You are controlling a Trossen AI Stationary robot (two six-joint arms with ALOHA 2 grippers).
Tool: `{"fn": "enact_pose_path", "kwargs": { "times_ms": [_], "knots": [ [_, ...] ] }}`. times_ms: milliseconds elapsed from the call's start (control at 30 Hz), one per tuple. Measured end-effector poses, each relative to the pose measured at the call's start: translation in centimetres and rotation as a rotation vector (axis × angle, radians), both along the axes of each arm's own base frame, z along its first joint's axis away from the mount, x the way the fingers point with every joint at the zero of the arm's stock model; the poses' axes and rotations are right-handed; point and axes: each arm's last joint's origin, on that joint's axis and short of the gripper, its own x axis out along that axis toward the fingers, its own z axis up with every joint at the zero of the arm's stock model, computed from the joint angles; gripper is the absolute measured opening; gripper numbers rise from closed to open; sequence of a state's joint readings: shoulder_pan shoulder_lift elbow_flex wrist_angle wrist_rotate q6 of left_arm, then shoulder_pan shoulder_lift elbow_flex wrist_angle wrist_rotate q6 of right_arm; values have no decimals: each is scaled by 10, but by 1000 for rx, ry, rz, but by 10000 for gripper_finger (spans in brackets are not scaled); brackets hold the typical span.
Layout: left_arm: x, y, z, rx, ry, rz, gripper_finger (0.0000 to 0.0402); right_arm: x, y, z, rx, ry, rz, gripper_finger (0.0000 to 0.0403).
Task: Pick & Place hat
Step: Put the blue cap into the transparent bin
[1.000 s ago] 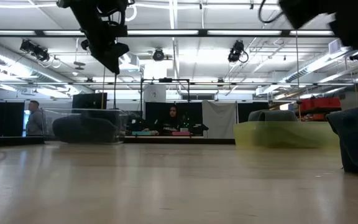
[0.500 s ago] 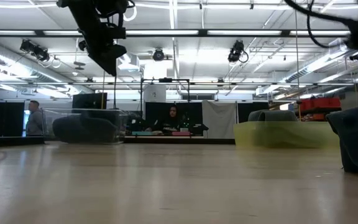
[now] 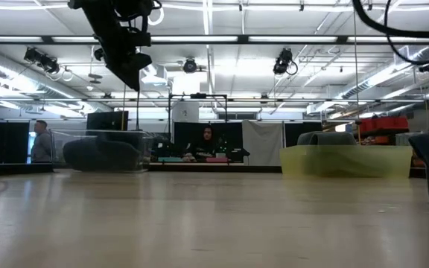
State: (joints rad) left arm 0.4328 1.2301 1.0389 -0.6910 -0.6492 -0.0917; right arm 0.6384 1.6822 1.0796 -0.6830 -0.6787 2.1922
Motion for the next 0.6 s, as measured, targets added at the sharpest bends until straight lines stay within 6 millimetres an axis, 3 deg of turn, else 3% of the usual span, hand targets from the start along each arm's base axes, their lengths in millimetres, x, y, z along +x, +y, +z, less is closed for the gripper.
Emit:
{"fn": "enact_pose_path", "kwargs": {
  "times_ms": [133, 233, 433, 600],
  "knots": [
    [0, 0, 0, 0, -1, 1, 112, -8, -1, 7, -46, 7, -9, 153],
    [0, 0, 0, 0, -1, 1, 112, -15, -1, 2, -204, -14, -39, 153],
    [0, 0, 0, 0, -1, 1, 112, -22, 10, -3, -251, -29, -29, 153],
    [0, 0, 0, 0, -2, 1, 112, -24, 13, -11, -399, -79, -96, 153]
  ]
}}
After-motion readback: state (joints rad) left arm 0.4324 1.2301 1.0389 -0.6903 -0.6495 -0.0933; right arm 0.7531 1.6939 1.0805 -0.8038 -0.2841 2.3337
